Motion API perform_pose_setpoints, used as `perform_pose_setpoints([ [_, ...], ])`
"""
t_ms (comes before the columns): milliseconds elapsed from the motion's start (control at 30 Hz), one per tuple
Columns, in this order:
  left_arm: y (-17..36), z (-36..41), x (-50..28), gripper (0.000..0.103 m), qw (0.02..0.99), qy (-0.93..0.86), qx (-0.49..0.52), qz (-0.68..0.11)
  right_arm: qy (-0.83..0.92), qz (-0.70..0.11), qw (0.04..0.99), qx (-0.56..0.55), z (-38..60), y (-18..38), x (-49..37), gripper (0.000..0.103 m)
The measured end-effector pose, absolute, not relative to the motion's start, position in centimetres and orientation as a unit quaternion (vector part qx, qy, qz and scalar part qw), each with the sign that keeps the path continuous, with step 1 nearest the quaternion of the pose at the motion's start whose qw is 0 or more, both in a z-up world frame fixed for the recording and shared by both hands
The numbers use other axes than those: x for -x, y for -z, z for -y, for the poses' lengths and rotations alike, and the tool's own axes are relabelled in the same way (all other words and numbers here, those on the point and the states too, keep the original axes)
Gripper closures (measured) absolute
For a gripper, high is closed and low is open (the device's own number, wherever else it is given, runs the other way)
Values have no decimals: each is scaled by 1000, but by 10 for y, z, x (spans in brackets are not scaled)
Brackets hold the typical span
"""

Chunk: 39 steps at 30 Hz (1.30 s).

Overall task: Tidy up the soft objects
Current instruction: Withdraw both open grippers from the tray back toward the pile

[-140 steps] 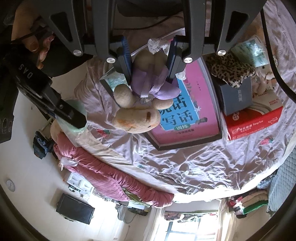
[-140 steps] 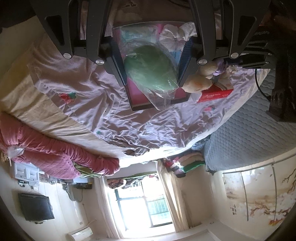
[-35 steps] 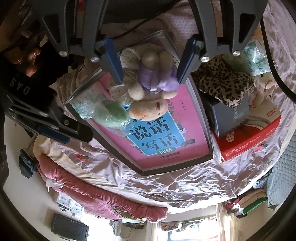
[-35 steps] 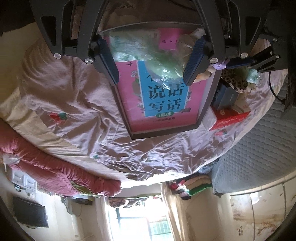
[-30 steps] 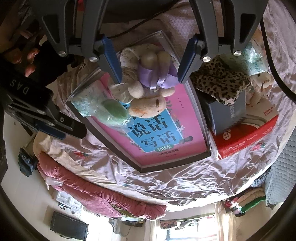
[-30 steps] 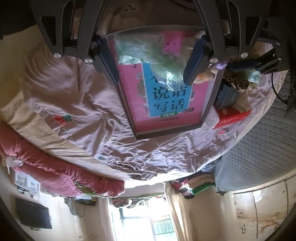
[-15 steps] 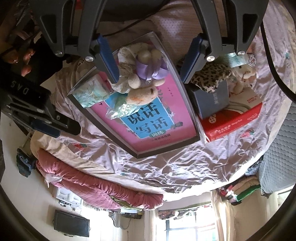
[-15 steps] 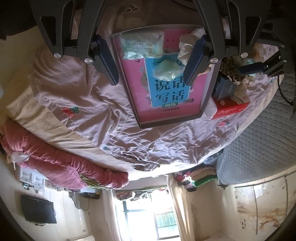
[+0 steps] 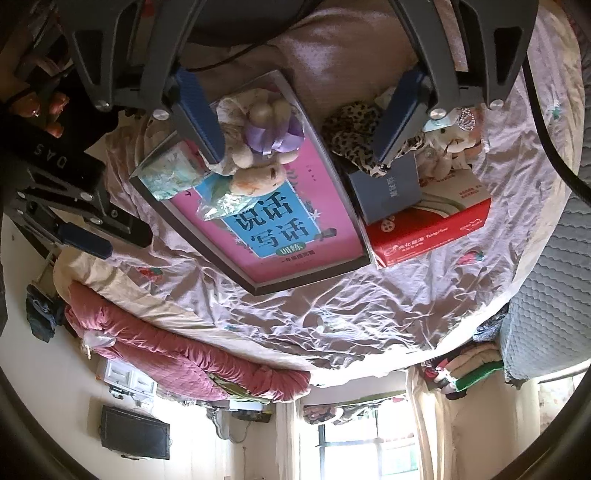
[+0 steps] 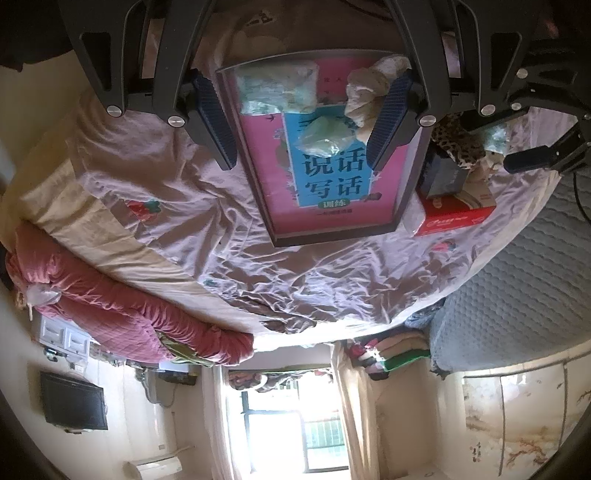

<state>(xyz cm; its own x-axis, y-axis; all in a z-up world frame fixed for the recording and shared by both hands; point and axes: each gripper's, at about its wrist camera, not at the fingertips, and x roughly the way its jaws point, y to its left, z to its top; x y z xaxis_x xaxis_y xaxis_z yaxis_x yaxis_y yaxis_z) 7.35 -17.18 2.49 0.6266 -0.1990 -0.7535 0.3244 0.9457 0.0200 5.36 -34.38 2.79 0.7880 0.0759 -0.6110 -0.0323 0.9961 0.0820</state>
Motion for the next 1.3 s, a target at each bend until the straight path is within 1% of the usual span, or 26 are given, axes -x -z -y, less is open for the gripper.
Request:
perform_pose_setpoints([
  [233,-33,163,-68,20,903,140,-76,-400,-28,-317,947,-28,336,-40,-50,29],
  [800,-57,115,-57,18,909,123,-39,-396,-53,-311,949,-2,300,-78,-37,28],
  [1300,-69,31,-52,18,915,56,-11,-400,-95,-302,949,-9,255,-101,-33,28],
])
